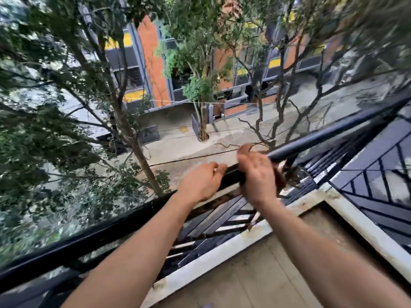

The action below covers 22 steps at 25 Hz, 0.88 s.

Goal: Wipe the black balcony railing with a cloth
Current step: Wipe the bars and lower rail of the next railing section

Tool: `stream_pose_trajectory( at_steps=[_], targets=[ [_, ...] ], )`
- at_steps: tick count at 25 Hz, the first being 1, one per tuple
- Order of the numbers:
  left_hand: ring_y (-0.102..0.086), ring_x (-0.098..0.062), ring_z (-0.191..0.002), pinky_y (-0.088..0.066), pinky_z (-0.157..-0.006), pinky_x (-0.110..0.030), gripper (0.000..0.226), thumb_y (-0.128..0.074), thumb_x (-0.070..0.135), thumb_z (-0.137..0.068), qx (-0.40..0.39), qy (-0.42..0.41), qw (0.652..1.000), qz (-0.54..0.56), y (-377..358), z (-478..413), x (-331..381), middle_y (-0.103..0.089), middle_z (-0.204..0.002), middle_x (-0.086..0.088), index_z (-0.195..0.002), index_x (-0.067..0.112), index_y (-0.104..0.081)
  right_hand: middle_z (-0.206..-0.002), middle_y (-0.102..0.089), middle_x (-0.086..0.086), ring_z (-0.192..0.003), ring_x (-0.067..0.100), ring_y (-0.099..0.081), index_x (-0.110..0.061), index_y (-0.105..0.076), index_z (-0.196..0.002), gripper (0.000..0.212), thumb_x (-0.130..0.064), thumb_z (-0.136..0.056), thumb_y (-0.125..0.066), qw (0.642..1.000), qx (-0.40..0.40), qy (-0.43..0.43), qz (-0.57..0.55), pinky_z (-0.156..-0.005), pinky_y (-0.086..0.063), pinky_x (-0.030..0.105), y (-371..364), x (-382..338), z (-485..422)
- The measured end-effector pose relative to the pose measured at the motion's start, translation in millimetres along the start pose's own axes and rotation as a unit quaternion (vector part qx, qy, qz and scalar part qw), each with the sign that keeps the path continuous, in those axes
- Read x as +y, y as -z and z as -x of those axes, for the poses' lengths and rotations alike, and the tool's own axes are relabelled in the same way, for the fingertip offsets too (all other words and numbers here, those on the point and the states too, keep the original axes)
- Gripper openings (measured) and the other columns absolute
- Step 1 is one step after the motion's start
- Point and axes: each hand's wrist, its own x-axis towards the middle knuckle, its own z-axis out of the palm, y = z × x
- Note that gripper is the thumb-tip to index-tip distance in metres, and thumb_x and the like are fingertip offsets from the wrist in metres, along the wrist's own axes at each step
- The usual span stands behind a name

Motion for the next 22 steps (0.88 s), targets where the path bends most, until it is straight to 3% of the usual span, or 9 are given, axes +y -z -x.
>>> stream_pose_trajectory(
  at_steps=[2, 4, 6, 9, 11, 14, 16, 19, 22],
  targets=[
    [-0.064, -0.039, -0.109, -0.05, -0.092, -0.045, 0.077, -0.014, 0.072, -0.097, -0.036, 0.015, 0.999, -0.01, -4, -23, 13, -0.068, -0.117, -0.02, -0.116, 0.012, -0.058, -0.125, -0.064, 0.018, -0.119, 0.035, -0.054, 0.0, -0.061, -0.128, 0.069, -0.007, -0.062, -0.077, 0.994, 0.025, 0.094, -0.057, -0.11, -0.042, 0.05, -15, -23, 17],
    [-0.061, -0.04, -0.115, -0.048, -0.096, -0.045, 0.083, -0.013, 0.074, -0.096, -0.059, 0.023, 0.998, -0.019, -8, -37, 24, -0.064, -0.126, -0.023, -0.126, 0.008, -0.053, -0.124, -0.066, 0.017, -0.116, 0.031, -0.056, -0.001, -0.059, -0.128, 0.061, -0.006, -0.069, -0.076, 0.98, 0.017, 0.19, -0.061, -0.108, -0.045, 0.044, -5, 4, 6],
    [-0.058, -0.039, -0.122, -0.047, -0.1, -0.046, 0.086, -0.011, 0.075, -0.095, -0.091, 0.012, 0.995, -0.044, -8, -40, 32, -0.059, -0.136, -0.022, -0.142, 0.011, -0.042, -0.122, -0.068, 0.004, -0.115, 0.023, -0.061, -0.015, -0.062, -0.123, 0.043, -0.008, -0.082, -0.074, 0.993, -0.007, 0.108, -0.042, -0.112, -0.042, 0.034, 23, 60, -24],
    [-0.057, -0.038, -0.123, -0.046, -0.101, -0.047, 0.086, -0.006, 0.076, -0.094, -0.108, -0.001, 0.991, -0.077, -11, -47, 36, -0.059, -0.137, -0.02, -0.146, 0.015, -0.038, -0.124, -0.063, 0.002, -0.118, 0.025, -0.055, -0.02, -0.058, -0.127, 0.055, -0.003, -0.077, -0.073, 0.996, -0.029, -0.06, 0.059, -0.112, -0.037, 0.034, 42, 101, -47],
    [-0.057, -0.038, -0.125, -0.044, -0.104, -0.047, 0.09, -0.005, 0.078, -0.092, -0.126, -0.005, 0.99, -0.071, -17, -59, 46, -0.058, -0.139, -0.02, -0.144, 0.014, -0.042, -0.12, -0.066, 0.005, -0.114, 0.025, -0.055, -0.014, -0.063, -0.123, 0.053, 0.002, -0.074, -0.073, 0.997, 0.013, -0.065, 0.031, -0.109, -0.042, 0.041, 21, 73, -34],
    [-0.06, -0.037, -0.121, -0.046, -0.105, -0.047, 0.085, -0.008, 0.074, -0.096, -0.149, -0.036, 0.986, -0.065, -22, -80, 69, -0.064, -0.131, -0.018, -0.132, 0.014, -0.056, -0.126, -0.067, 0.013, -0.12, 0.032, -0.058, -0.006, -0.066, -0.128, 0.058, -0.003, -0.071, -0.077, 0.992, 0.059, 0.058, -0.092, -0.11, -0.042, 0.051, -15, 44, -4],
    [-0.062, -0.034, -0.115, -0.048, -0.102, -0.045, 0.086, -0.007, 0.074, -0.096, -0.169, -0.046, 0.982, -0.064, -21, -90, 84, -0.067, -0.125, -0.016, -0.122, 0.014, -0.063, -0.132, -0.066, 0.011, -0.123, 0.03, -0.06, -0.007, -0.067, -0.128, 0.054, -0.003, -0.075, -0.078, 0.982, 0.032, 0.144, -0.114, -0.113, -0.042, 0.046, -6, 83, -16],
    [-0.063, -0.033, -0.105, -0.051, -0.092, -0.04, 0.075, -0.011, 0.075, -0.095, -0.171, -0.038, 0.981, -0.083, -24, -97, 98, -0.067, -0.117, -0.017, -0.104, 0.017, -0.058, -0.124, -0.065, -0.003, -0.115, 0.02, -0.058, -0.019, -0.067, -0.117, 0.049, 0.0, -0.074, -0.079, 0.997, -0.023, 0.039, -0.06, -0.107, -0.043, 0.034, 29, 165, -53],
    [-0.064, -0.032, -0.097, -0.052, -0.083, -0.036, 0.068, -0.019, 0.077, -0.095, -0.162, -0.031, 0.981, -0.098, -34, -112, 117, -0.066, -0.106, -0.015, -0.092, 0.017, -0.05, -0.117, -0.061, -0.001, -0.112, 0.026, -0.054, -0.023, -0.057, -0.123, 0.058, -0.009, -0.071, -0.079, 0.993, -0.087, -0.06, 0.053, -0.101, -0.044, 0.037, 47, 198, -85]
  ],
)
